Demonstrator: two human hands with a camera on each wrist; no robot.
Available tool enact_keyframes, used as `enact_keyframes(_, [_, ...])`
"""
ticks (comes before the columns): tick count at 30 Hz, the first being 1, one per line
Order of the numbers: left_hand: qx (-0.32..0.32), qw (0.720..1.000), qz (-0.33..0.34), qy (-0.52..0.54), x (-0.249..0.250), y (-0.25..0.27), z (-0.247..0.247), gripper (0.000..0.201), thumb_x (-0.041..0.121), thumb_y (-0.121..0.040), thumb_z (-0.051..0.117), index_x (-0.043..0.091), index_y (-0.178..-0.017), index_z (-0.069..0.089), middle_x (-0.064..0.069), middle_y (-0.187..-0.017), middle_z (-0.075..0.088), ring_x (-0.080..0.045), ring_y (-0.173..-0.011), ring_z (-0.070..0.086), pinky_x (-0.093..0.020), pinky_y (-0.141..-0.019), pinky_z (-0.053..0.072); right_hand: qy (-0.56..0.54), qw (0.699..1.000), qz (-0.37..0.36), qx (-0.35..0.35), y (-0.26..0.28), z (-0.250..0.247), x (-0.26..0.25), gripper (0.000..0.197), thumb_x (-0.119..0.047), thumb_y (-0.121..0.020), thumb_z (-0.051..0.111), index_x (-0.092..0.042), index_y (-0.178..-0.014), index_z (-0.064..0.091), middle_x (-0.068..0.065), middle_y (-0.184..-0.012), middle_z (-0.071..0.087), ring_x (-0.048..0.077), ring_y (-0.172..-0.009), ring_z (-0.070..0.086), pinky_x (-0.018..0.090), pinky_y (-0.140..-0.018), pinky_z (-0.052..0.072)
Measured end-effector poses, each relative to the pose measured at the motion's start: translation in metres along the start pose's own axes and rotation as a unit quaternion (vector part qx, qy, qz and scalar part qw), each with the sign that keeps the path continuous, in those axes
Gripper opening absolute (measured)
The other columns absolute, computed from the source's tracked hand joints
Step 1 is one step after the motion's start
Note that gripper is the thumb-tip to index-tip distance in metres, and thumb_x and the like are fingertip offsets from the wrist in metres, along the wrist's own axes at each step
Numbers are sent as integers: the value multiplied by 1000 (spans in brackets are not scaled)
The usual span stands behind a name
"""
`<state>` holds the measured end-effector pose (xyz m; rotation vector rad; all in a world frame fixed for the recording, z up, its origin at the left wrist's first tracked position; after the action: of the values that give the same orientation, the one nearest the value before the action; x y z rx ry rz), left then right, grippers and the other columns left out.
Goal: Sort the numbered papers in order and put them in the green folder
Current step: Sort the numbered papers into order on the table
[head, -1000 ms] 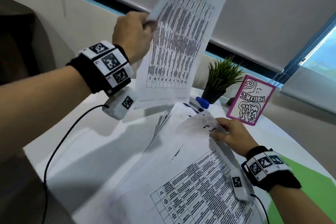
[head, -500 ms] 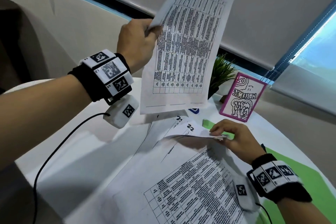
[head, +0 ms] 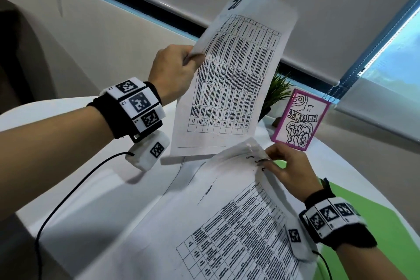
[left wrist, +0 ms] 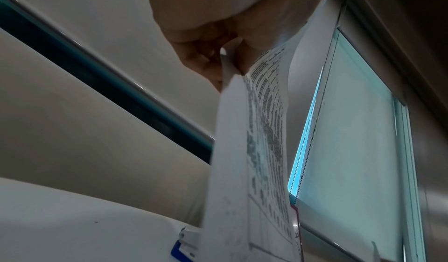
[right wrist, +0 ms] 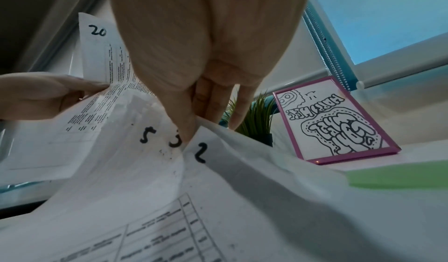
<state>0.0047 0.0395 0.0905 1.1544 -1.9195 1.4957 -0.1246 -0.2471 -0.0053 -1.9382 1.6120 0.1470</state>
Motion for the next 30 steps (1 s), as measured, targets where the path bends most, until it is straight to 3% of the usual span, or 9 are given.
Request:
enact_keyframes(4, [-14, 1000, 9, -14, 0, 2, 3, 49, 31, -96, 56, 20, -52, 36, 5, -50, 32, -12, -50, 27, -31, -50, 22, 39, 998, -45, 26, -1, -3, -10, 21, 4, -70, 82, -11, -72, 67, -10, -89, 71, -3, -84, 66, 12, -77, 51])
enact_keyframes(8, [-12, 1000, 4, -22, -4, 4, 3, 50, 31, -96, 56, 21, -51, 35, 5, -50, 31, -12, -49, 27, -31, -51, 22, 70, 995, -57, 29, -2, -6, -12, 23, 4, -67, 83, -13, -69, 67, -1, -85, 63, 10, -78, 62, 26, -71, 50])
enact_keyframes(11, [-14, 1000, 2, -22, -7, 4, 3, 48, 31, -96, 56, 19, -53, 37, 5, -52, 33, -12, -52, 29, -31, -52, 24, 73, 995, -62, 36, 0, -8, -14, 23, 2, -69, 83, -13, -72, 66, -4, -76, 62, 6, -71, 58, 17, -66, 46])
enact_keyframes(14, [-15, 1000, 2, -24, -8, 3, 5, 44, 32, -95, 56, 15, -58, 40, 2, -55, 35, -16, -56, 32, -31, -54, 26, 57, 997, -47, 35, 1, -8, -15, 17, -6, -72, 83, -14, -78, 70, -12, -74, 67, 2, -76, 63, 6, -68, 44])
enact_keyframes(17, [-22, 999, 4, -27, -8, 4, 9, 45, 31, -95, 55, 15, -57, 38, 3, -55, 34, -16, -55, 31, -31, -54, 25, 47, 998, -34, 29, -2, -6, -13, 15, -5, -74, 81, -12, -84, 73, -15, -78, 70, -4, -79, 66, 3, -72, 46])
enact_keyframes(22, [-31, 999, 6, -19, -7, 6, 13, 46, 30, -95, 56, 17, -56, 36, 2, -55, 34, -17, -56, 31, -32, -54, 25, 84, 996, -23, -6, -2, 5, -5, 28, -12, -80, 78, -22, -105, 73, -16, -98, 73, -5, -92, 66, 14, -83, 50])
enact_keyframes(26, [-31, 999, 1, -13, -8, 6, 16, 46, 29, -95, 57, 17, -55, 36, 4, -54, 33, -15, -55, 30, -31, -53, 25, 80, 994, 22, -74, -3, 23, 7, 49, -22, -80, 77, -23, -126, 60, -10, -118, 65, 6, -105, 62, 27, -91, 48])
enact_keyframes(30, [-33, 999, 2, -9, -5, 5, 17, 49, 29, -95, 56, 21, -53, 34, 7, -52, 30, -11, -51, 27, -30, -51, 23, 51, 993, 65, -88, -6, 28, 14, 63, -26, -79, 79, -21, -134, 49, -6, -118, 57, 9, -99, 58, 27, -89, 49])
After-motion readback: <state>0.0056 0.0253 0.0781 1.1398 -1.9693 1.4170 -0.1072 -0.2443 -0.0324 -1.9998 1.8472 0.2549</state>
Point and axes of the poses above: each hand's wrist, its own y-axis away from the middle knuckle, its own z-axis out of the palm, x = y × z, the point moved 10 cm from there along -y, towards the middle knuckle
